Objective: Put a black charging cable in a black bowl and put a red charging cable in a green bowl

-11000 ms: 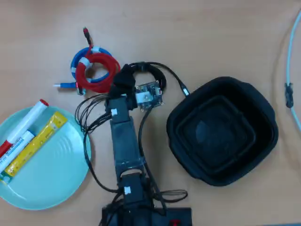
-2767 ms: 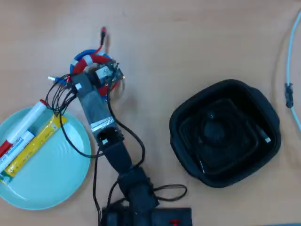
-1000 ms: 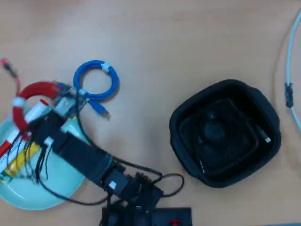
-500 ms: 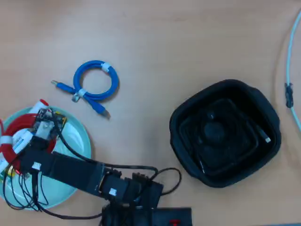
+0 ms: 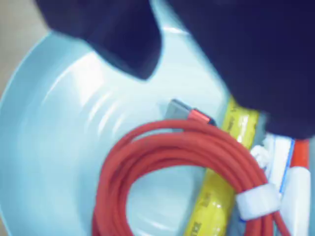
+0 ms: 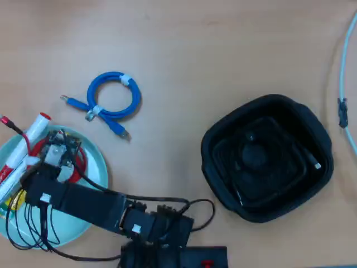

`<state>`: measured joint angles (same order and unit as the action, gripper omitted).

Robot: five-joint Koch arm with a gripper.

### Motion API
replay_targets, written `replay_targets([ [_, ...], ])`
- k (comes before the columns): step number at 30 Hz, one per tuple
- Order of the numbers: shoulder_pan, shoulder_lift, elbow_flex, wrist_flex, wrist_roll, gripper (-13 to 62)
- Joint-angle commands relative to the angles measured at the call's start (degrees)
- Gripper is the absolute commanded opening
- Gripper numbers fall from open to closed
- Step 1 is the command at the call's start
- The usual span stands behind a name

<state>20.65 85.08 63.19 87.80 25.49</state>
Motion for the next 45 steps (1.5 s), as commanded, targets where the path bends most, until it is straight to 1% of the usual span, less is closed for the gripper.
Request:
replay_targets([
  [1, -0.62, 3.78, -2.64, -1.23, -1.32, 27.7],
  [7, 1.93, 3.96, -2.72, -1.58, -1.23, 26.5],
  [12, 14.77, 3.69, -2.46, -1.93, -2.20, 26.7],
  [15, 20.92, 3.43, -2.20, -1.93, -11.07, 26.7],
  [17, 29.27, 3.08, -2.02, -1.93, -20.65, 26.8],
  [19, 36.91, 3.08, -1.93, -1.76, -27.16, 27.2],
  [24, 53.53, 2.29, -1.05, -1.41, -30.59, 26.6],
  [26, 58.10, 2.20, 1.23, -1.41, -32.26, 26.6],
  [29, 63.63, 2.37, 6.59, -2.02, -38.50, 27.0],
  [32, 67.85, 3.52, 15.64, -5.19, -41.04, 27.4],
  [34, 68.99, 7.91, 23.03, -10.81, -41.22, 27.5],
  [37, 70.14, 19.95, 35.33, -20.39, -41.31, 27.1],
  [40, 71.54, 30.41, 44.91, -26.02, -40.69, 26.8],
  [45, 74.71, 40.96, 59.41, -30.59, -39.55, 27.4],
])
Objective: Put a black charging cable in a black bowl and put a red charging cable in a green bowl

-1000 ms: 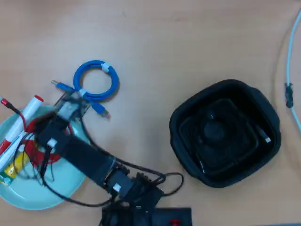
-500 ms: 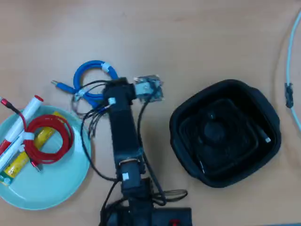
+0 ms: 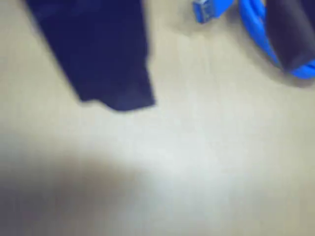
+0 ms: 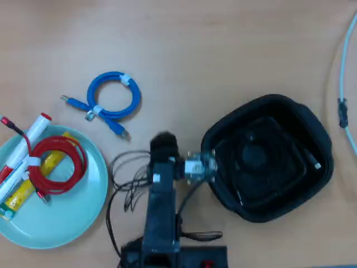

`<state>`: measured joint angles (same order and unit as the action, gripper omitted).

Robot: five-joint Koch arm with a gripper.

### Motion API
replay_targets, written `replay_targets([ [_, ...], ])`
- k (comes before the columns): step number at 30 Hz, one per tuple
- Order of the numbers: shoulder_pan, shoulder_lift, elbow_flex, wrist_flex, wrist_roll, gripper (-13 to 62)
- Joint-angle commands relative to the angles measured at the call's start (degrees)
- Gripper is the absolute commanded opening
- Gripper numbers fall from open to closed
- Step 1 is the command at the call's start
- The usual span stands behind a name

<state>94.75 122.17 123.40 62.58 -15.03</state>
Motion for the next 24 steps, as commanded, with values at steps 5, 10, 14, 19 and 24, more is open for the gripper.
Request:
replay_targets([
  [5, 0.79, 13.89, 15.47, -22.94, 4.04, 27.6],
  [10, 0.44, 13.97, 27.60, -36.91, 8.26, 27.5],
  [14, -0.88, 13.97, 38.76, -48.08, 8.26, 28.6],
  [19, 0.09, 13.89, 51.86, -63.72, 8.35, 29.6],
  [24, 2.72, 13.80, 57.39, -67.15, 8.35, 29.6],
])
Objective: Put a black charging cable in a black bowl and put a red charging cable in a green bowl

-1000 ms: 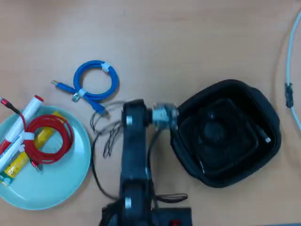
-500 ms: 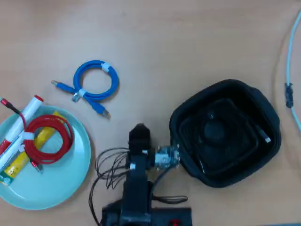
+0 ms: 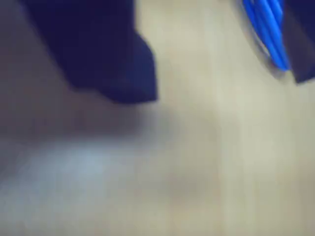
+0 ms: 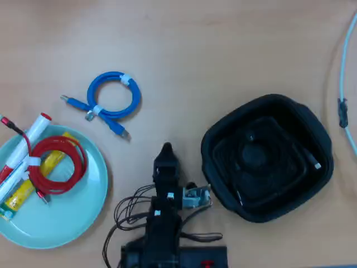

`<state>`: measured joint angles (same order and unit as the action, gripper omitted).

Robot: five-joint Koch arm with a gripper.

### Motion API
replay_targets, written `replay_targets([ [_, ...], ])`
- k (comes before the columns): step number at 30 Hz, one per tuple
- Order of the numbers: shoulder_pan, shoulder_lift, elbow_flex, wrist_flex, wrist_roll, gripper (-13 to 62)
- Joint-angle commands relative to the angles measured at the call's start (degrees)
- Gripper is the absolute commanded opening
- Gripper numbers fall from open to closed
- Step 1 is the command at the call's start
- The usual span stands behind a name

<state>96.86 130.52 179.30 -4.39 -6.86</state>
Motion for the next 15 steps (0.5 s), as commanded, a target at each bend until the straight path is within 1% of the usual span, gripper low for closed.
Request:
replay_targets([
  [1, 0.44, 5.45, 1.49, -0.18, 0.18, 29.4],
  [15, 0.44, 5.10, 1.49, 0.26, 0.18, 28.8],
])
